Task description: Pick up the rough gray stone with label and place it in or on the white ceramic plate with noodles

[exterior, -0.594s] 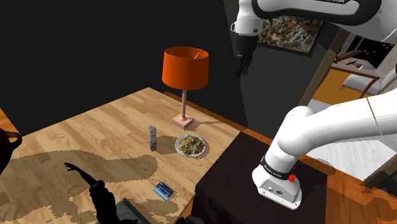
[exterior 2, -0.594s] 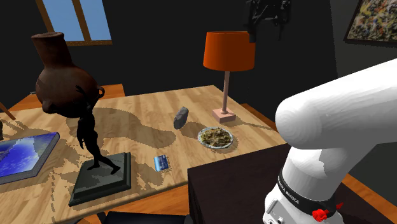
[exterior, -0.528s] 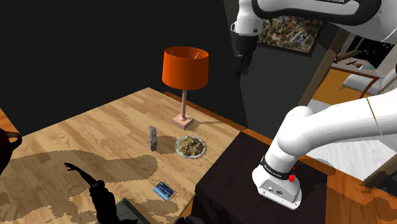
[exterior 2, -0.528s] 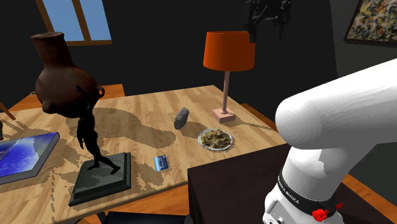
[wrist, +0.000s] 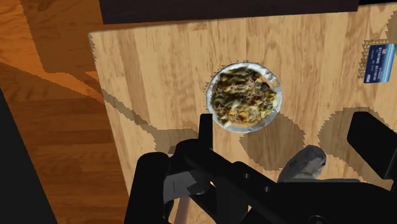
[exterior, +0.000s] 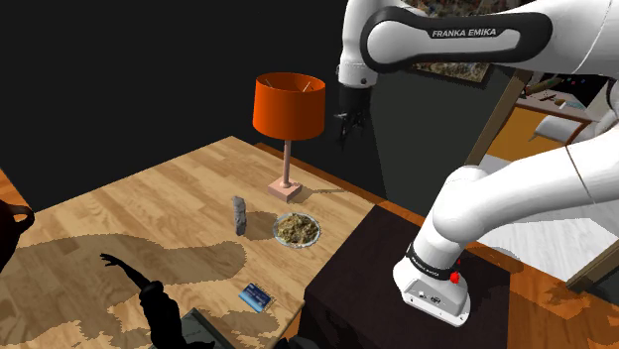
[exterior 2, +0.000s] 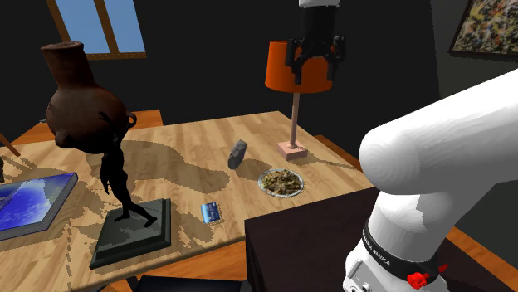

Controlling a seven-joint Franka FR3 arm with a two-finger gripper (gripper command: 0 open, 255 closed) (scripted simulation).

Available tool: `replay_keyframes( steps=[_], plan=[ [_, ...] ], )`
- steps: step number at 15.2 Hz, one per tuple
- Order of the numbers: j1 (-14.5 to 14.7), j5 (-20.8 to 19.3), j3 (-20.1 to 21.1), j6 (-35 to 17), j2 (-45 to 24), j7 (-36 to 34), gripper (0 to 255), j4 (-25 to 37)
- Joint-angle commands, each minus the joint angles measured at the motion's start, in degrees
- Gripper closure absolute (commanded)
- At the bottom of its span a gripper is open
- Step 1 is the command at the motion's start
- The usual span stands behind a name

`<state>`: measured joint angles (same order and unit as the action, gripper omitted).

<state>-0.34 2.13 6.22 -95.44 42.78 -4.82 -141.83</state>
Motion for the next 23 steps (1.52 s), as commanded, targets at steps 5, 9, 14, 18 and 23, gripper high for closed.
replay_keyframes(
  steps=[5, 9, 14, 18, 23],
  plan=[
    [-0.05, 2.88, 5.58, -12.48, -7.11, -8.9, 0, -3.42],
    [-0.69, 3.57, 9.41, -20.97, -14.13, -14.92, 0, -3.69],
    [-2.21, 1.92, 13.95, -30.95, -24.75, -23.37, 0, -1.78],
    [-3.8, -2.33, 17.02, -37.78, -34.31, -31.52, 0, 1.48],
    [-4.44, -11.54, 18.46, -43.85, -47.03, -43.63, 0, 7.73]
  ],
)
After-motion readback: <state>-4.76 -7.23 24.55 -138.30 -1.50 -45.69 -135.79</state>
